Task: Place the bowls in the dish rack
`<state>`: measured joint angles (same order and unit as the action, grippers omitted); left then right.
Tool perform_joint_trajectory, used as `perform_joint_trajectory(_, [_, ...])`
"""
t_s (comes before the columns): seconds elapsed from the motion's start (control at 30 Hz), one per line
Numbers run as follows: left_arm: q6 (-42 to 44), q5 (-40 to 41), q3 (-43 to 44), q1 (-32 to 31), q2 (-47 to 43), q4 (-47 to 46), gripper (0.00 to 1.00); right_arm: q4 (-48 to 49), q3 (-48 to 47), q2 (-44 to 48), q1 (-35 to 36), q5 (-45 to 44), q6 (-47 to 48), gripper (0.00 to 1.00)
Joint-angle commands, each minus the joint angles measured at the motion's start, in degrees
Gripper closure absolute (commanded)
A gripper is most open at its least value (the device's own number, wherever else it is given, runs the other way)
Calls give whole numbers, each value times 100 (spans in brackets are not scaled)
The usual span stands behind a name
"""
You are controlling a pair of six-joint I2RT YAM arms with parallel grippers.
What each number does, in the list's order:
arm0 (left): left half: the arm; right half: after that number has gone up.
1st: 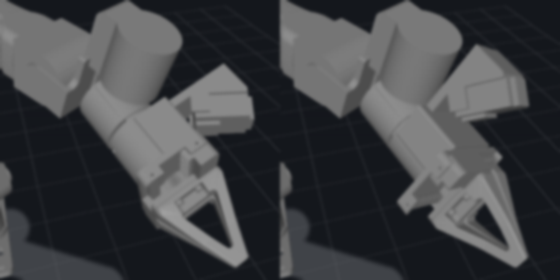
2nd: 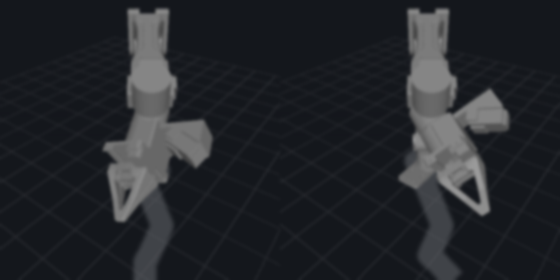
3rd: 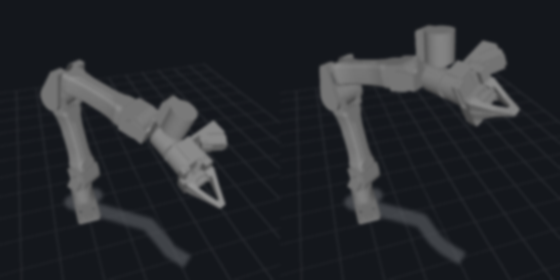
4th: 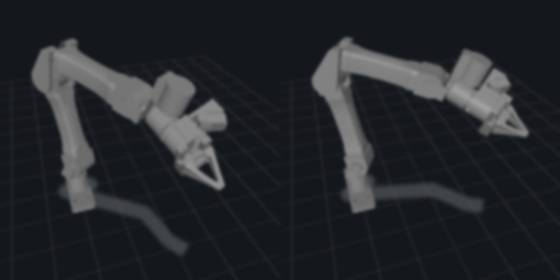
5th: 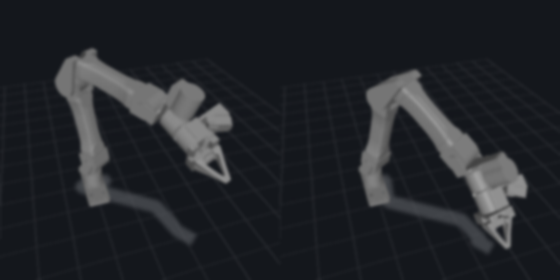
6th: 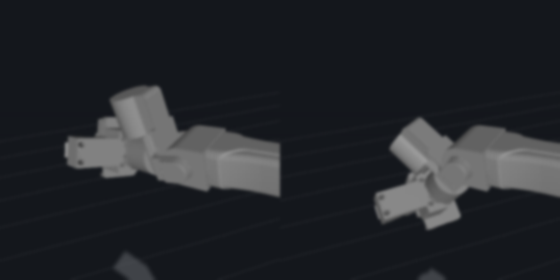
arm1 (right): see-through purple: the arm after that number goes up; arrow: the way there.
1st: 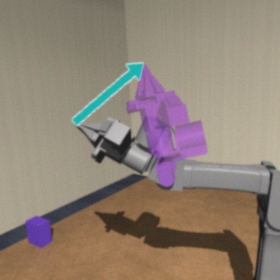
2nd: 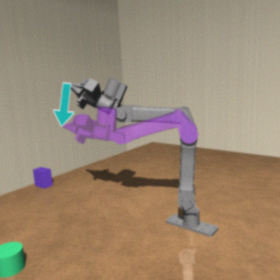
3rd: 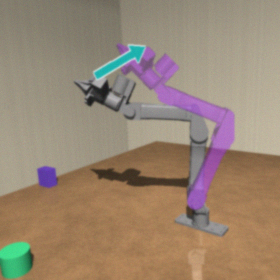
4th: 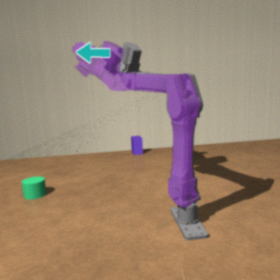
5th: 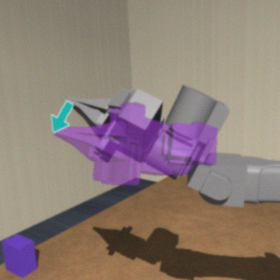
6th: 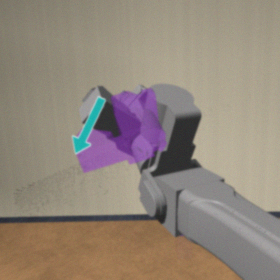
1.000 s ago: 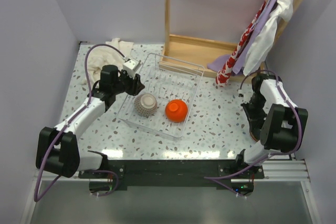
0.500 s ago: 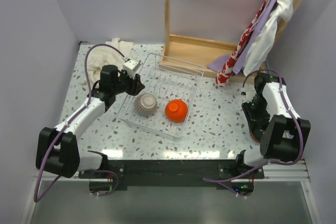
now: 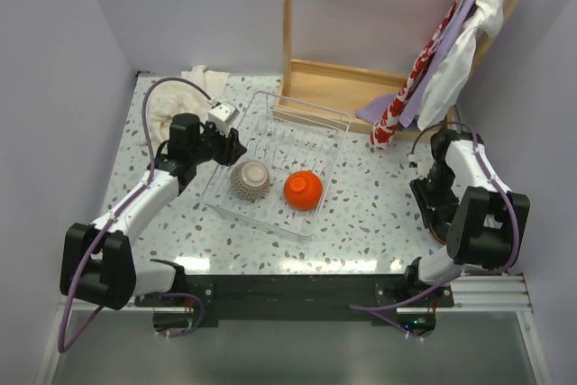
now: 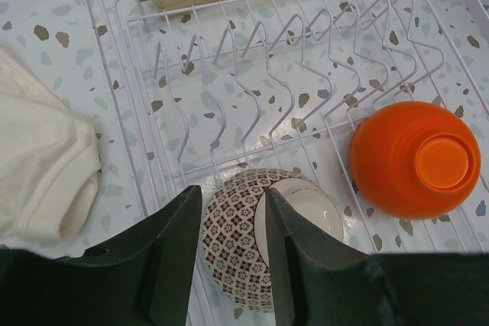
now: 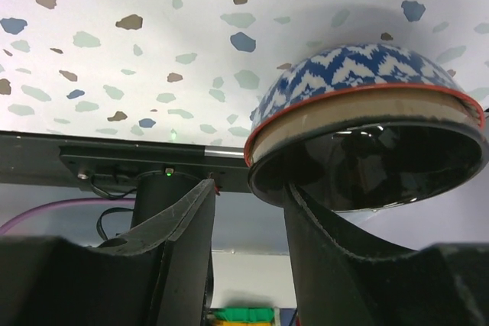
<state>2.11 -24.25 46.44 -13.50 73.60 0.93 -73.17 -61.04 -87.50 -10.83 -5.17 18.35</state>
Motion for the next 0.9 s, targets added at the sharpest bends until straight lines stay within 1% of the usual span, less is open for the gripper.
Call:
perform_joint_trajectory(0.0, [-70, -80, -12, 66, -65, -304, 56, 127, 48, -74, 151, -265, -121, 57])
perform_joint_trajectory(0.1, [-70, -80, 15, 93, -39, -286, 56, 162, 83, -109, 160, -335, -139, 61])
perform_joint_trajectory(0.23, [-88, -80, 15, 128, -4, -304, 56, 206, 118, -197, 160, -529, -147, 64])
perform_joint_trajectory(0.3, [-105, -80, 32, 128, 5, -313, 56, 215, 101, -241, 160, -546, -165, 64])
perform_joint_trajectory(0.37, [-105, -89, 15, 137, 22, -321, 56, 241, 66, -293, 160, -555, -156, 68])
perform_joint_trajectory(0.53, [-123, -97, 6, 137, 31, -330, 55, 268, 57, -399, 160, -520, -104, 72])
perform_joint_trajectory(0.63, [-114, -89, -3, 145, 40, -330, 55, 250, 39, -425, 169, -459, -51, 81])
perform_joint_trajectory(0.67, [-114, -89, 6, 146, 40, -339, 55, 242, 30, -425, 160, -450, -16, 89])
perform_joint_trajectory(0.77, [-140, -106, 15, 146, 66, -348, 55, 162, -57, -347, 160, -450, -15, 100])
perform_joint_trajectory(0.87, [-149, -124, 59, 146, 93, -356, 55, -83, -250, -153, 169, -494, -51, 100])
